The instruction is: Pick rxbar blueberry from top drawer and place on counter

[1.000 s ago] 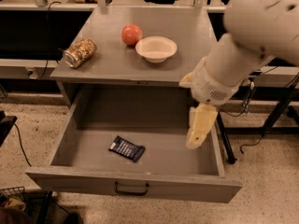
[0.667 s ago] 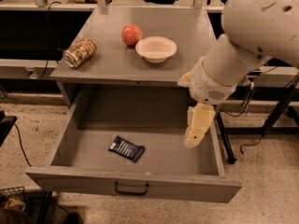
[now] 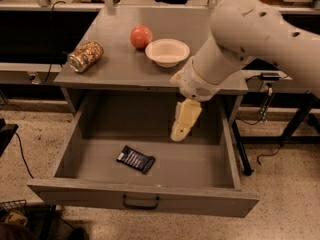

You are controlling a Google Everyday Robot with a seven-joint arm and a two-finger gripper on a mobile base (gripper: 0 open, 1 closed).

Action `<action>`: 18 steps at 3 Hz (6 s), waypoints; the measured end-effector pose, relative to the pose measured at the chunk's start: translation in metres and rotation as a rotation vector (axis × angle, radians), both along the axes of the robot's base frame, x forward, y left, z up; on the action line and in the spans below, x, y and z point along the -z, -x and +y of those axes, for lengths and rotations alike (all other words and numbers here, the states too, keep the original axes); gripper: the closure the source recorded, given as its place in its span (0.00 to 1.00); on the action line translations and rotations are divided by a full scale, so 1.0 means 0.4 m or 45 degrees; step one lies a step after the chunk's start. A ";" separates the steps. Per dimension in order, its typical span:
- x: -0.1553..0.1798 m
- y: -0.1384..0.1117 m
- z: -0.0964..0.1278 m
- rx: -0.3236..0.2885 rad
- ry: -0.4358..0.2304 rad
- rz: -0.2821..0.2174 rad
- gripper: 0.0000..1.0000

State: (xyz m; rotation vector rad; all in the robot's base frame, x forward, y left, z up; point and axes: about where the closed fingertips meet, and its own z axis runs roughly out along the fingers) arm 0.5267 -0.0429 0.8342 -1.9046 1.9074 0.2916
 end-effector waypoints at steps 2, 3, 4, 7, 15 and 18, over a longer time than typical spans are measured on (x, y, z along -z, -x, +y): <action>0.051 -0.133 0.086 0.147 -0.137 -0.088 0.00; 0.056 -0.105 0.134 0.118 -0.215 -0.043 0.00; 0.088 -0.049 0.222 0.098 -0.303 0.025 0.00; 0.335 0.023 0.309 0.124 -0.195 0.087 0.12; 0.586 0.029 0.266 0.153 -0.022 0.117 1.00; 0.201 -0.047 0.106 0.095 -0.426 0.142 1.00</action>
Offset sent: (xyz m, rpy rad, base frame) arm 0.0379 0.0270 -0.0233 0.0723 -0.0301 -0.0811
